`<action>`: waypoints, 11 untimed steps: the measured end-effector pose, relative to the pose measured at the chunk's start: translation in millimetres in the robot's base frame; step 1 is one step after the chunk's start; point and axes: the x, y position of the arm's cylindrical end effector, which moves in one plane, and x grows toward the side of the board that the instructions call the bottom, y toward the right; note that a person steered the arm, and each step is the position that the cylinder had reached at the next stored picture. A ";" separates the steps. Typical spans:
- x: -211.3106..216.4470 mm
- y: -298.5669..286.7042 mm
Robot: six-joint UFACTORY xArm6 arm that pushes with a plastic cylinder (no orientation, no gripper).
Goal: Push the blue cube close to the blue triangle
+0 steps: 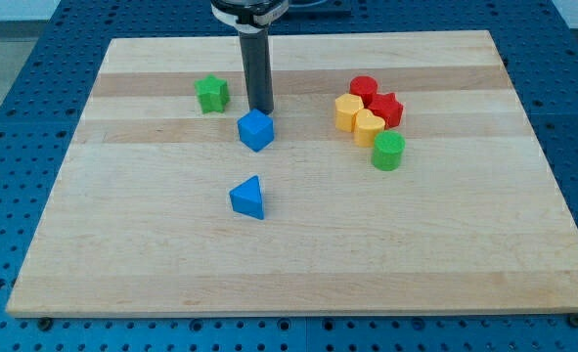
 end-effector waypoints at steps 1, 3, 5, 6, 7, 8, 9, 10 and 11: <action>12.1 -0.7; 40.7 -0.9; 47.1 -15.9; 51.8 -25.1; 66.5 -28.2; 80.7 -28.3; 93.2 -28.3; 92.2 -28.6; 79.5 -61.0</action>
